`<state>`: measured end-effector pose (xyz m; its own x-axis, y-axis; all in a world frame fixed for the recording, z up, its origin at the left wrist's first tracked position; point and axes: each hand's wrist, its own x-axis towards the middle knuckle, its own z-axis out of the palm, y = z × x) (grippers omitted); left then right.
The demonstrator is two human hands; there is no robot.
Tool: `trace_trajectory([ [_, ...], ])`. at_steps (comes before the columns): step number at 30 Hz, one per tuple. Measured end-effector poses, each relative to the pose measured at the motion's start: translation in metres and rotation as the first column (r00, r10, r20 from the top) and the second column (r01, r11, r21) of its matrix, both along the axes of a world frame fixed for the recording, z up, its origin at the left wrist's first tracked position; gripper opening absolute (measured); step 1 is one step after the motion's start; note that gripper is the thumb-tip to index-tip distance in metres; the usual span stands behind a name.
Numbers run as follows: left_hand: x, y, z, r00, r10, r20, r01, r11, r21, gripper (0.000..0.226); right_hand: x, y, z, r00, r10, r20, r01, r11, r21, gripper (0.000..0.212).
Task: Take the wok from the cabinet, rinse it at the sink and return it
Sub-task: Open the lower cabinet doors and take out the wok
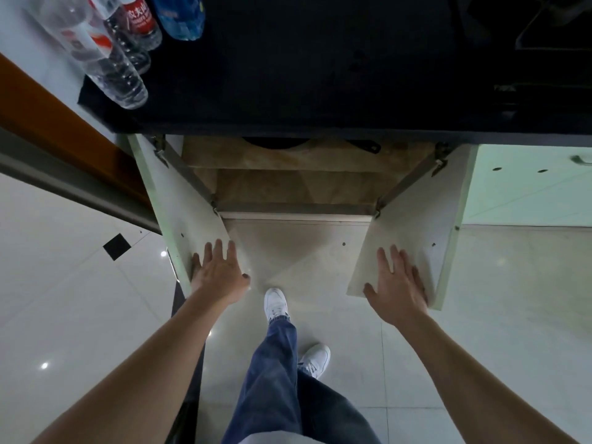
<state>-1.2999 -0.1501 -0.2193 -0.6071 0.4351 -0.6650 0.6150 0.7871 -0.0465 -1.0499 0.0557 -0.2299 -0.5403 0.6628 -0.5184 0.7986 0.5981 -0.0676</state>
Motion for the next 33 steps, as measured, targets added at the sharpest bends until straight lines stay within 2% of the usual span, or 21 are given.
trace_trajectory([
  [2,-0.003,-0.010,-0.010,0.991,-0.102,-0.085,0.104,0.994,0.020,0.082,0.004,0.008,-0.011,1.000,0.013,0.016,-0.014,1.000,0.028,0.082],
  [5,-0.016,-0.032,-0.023,0.978,-0.134,-0.162,0.150,0.985,0.091,0.079,0.015,0.024,-0.021,1.000,0.023,0.021,-0.025,0.997,0.073,0.080],
  [13,-0.055,-0.094,-0.038,0.976,-0.096,-0.194,0.094,0.995,-0.019,0.078,0.058,0.056,-0.039,0.996,0.004,0.092,-0.019,0.987,0.159,0.075],
  [17,-0.062,-0.095,-0.040,0.971,-0.089,-0.220,0.074,0.994,-0.077,0.076,0.068,0.064,-0.043,0.994,-0.034,0.106,0.016,0.985,0.171,0.075],
  [19,-0.060,-0.078,-0.044,0.973,-0.112,-0.200,0.105,0.993,-0.046,0.076,0.065,0.065,-0.042,0.991,-0.024,0.134,0.001,0.985,0.175,0.079],
  [23,-0.058,-0.015,-0.057,0.970,-0.182,-0.160,0.203,0.971,0.128,0.075,0.041,0.075,-0.037,0.996,0.011,0.089,-0.027,0.982,0.189,0.080],
  [26,-0.057,0.045,-0.073,0.920,-0.331,-0.212,0.376,0.898,0.230,0.075,0.012,0.095,-0.039,0.999,0.037,0.018,-0.040,0.974,0.221,0.077],
  [29,-0.056,0.107,-0.094,0.840,-0.486,-0.240,0.539,0.796,0.275,0.074,-0.018,0.116,-0.054,0.988,0.098,-0.119,-0.059,0.954,0.294,0.068],
  [33,-0.060,0.165,-0.113,0.794,-0.556,-0.245,0.607,0.714,0.349,0.074,-0.056,0.136,-0.078,0.947,0.241,-0.214,-0.150,0.918,0.368,0.067],
])
